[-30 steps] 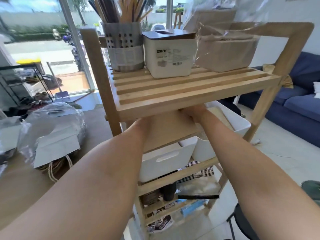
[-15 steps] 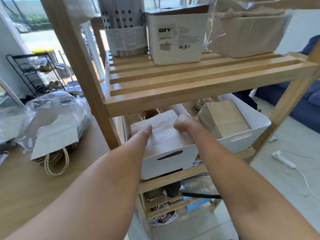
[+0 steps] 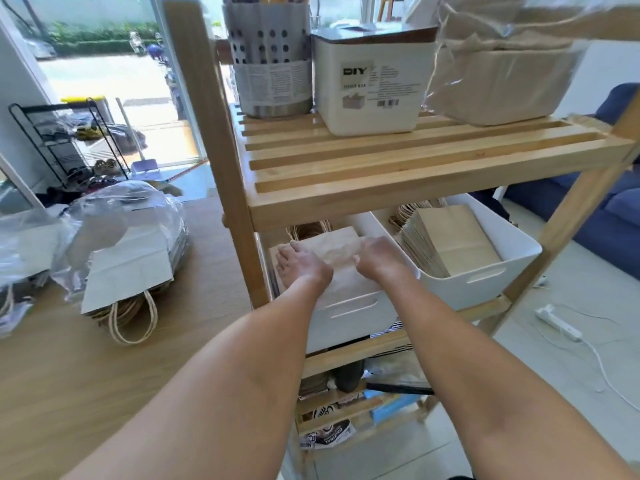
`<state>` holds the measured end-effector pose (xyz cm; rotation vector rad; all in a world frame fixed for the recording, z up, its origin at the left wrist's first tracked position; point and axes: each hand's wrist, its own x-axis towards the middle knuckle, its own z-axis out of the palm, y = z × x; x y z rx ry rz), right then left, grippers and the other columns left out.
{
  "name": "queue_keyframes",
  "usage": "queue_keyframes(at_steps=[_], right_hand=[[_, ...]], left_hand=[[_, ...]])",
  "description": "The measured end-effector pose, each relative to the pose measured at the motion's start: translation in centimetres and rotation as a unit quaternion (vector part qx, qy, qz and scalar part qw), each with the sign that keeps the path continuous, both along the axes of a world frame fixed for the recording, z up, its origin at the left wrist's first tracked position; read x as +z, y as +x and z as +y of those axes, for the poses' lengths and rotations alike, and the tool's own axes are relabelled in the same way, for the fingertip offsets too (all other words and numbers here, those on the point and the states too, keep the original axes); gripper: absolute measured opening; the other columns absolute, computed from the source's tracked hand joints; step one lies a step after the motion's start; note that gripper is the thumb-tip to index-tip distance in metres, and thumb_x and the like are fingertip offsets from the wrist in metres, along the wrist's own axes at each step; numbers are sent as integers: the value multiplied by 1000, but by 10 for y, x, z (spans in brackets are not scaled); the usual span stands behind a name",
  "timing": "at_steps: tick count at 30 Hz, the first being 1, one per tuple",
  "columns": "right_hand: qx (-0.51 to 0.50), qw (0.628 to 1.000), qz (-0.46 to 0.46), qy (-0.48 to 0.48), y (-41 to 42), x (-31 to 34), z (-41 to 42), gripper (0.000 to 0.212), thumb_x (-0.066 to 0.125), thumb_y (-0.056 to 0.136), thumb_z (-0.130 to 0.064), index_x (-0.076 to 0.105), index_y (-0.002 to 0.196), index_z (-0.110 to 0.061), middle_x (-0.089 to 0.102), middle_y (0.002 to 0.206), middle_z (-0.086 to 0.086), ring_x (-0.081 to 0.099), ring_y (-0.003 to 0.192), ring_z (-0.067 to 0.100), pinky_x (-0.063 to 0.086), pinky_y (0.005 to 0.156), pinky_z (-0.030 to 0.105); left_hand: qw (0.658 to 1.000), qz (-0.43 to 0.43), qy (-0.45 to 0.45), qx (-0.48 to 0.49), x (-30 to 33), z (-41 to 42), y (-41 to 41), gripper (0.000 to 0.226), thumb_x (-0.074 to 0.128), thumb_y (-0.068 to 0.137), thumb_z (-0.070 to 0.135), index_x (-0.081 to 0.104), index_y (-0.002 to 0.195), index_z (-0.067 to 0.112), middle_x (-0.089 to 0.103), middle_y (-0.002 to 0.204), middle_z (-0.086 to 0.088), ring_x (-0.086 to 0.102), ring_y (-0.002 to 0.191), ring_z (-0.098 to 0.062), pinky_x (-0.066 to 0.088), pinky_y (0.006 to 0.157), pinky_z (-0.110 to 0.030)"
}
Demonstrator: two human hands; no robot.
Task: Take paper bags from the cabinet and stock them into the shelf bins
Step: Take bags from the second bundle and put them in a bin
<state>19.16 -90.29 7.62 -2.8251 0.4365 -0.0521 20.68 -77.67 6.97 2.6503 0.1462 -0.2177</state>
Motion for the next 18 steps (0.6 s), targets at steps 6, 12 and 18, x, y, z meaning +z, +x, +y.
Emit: queue_keyframes(at_steps=[6, 12, 18], right_hand=[[17, 997, -53, -55, -38, 33, 5, 38, 49, 90, -22, 58, 122, -4, 55, 126, 17, 54, 117, 34, 47, 97, 39], [-80, 992, 38, -88, -104, 52, 30, 45, 48, 91, -27, 51, 131, -7, 50, 135, 17, 50, 124, 34, 44, 100, 37], [-147, 978, 132, -70, -169, 39, 127, 46, 48, 89, -25, 49, 132, -9, 56, 131, 13, 55, 120, 30, 46, 97, 36]], left_hand=[[984, -60, 45, -164, 26, 11, -29, 61, 37, 98, 31, 17, 153, 11, 9, 161, -11, 12, 148, -31, 13, 121, -41], [941, -72, 65, -323, 44, 31, -90, 64, 37, 99, 31, 13, 154, 10, 8, 162, -9, 11, 148, -30, 15, 120, -43], [887, -58, 87, -450, 54, 125, -151, 59, 43, 92, 16, 28, 148, 4, 27, 152, -11, 34, 138, -32, 35, 112, -43]])
